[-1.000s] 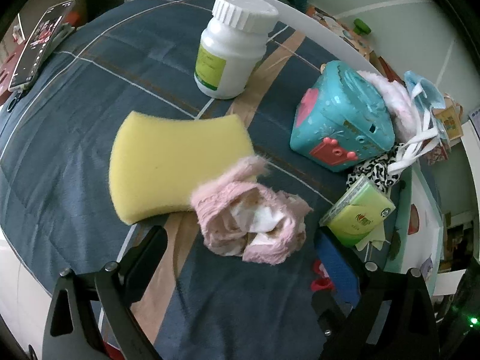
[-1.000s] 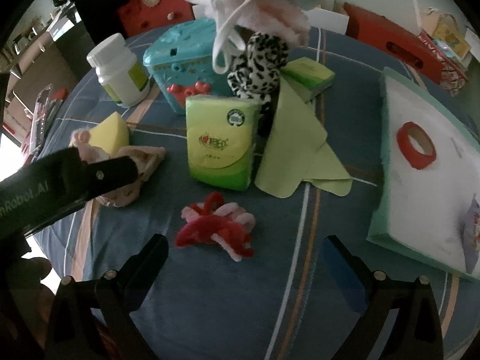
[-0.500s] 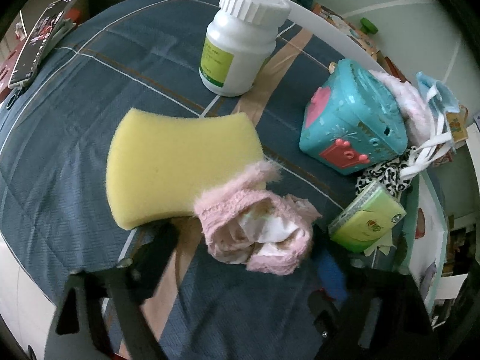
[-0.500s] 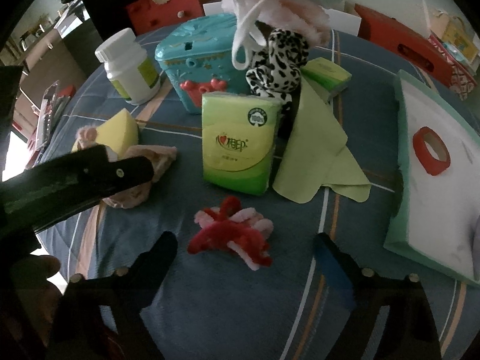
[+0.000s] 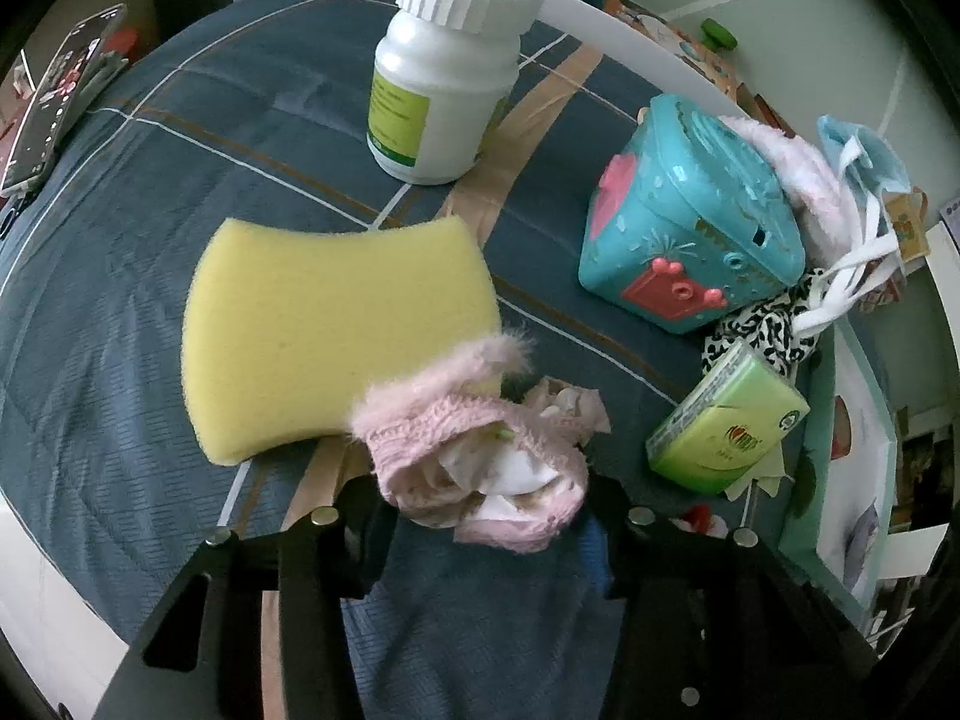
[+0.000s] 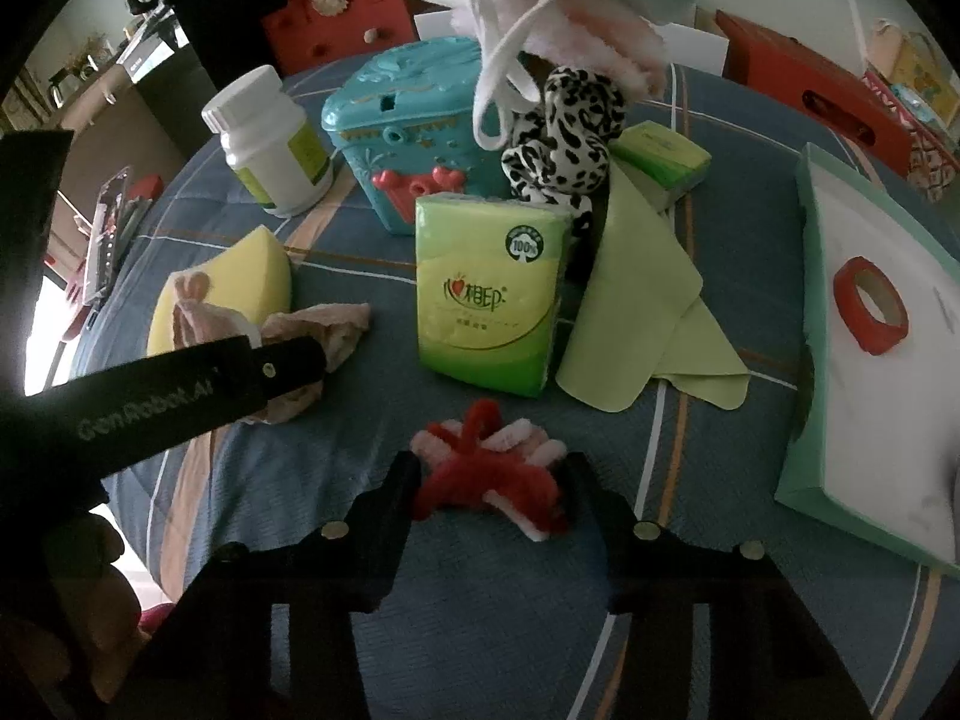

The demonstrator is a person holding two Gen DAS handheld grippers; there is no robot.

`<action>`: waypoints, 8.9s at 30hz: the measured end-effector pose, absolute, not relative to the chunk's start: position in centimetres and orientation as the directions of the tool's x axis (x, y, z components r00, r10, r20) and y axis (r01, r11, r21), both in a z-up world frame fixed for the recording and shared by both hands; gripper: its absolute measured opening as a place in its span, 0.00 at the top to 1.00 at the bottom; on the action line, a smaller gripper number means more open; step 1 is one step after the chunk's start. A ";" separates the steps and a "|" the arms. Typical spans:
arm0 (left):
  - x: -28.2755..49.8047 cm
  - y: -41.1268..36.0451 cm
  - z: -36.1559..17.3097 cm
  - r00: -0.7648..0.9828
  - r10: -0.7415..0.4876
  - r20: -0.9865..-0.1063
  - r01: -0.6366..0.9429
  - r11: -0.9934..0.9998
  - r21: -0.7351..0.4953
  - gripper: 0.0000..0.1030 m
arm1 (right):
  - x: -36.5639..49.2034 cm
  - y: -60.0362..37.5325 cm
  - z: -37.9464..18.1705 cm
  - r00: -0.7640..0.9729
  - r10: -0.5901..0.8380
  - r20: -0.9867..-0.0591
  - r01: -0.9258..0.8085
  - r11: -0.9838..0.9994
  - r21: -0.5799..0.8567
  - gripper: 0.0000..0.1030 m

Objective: Organize soft objects
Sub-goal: 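Grasp the pink fuzzy cloth with the left tool while the right tool grasps the red fuzzy toy, then carry the pink cloth and red toy into the tray and open both tools, then withdraw both open tools from the tray toward the pile, then move the left tool to the yellow sponge while the right tool approaches the green tissue packet, then grasp the yellow sponge with the left tool while the right tool grasps the green tissue packet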

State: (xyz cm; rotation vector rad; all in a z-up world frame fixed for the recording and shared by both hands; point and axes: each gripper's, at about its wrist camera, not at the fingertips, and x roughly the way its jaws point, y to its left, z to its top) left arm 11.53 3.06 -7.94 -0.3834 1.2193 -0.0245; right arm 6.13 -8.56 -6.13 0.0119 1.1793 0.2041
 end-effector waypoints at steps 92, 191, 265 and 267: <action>14.9 -21.8 2.2 0.442 -0.421 -0.792 0.424 0.876 -0.229 0.78 | 10.0 -37.9 4.1 0.537 -0.196 -0.821 0.503 0.855 0.125 0.53; 10.4 5.4 1.2 0.537 -0.157 -0.829 -0.137 0.953 -0.270 0.03 | 7.9 -23.1 3.2 0.527 -0.054 -0.848 0.189 0.980 0.055 0.00; 9.8 9.1 -7.4 0.376 -0.178 -0.910 -0.169 0.952 -0.256 0.21 | 12.1 -10.1 -3.5 0.445 0.184 -0.877 -0.105 0.983 0.153 0.06; 10.3 8.4 -7.4 0.376 -0.175 -0.910 -0.165 0.954 -0.251 0.23 | 12.2 -10.1 -3.6 0.447 0.188 -0.875 -0.105 0.982 0.157 0.07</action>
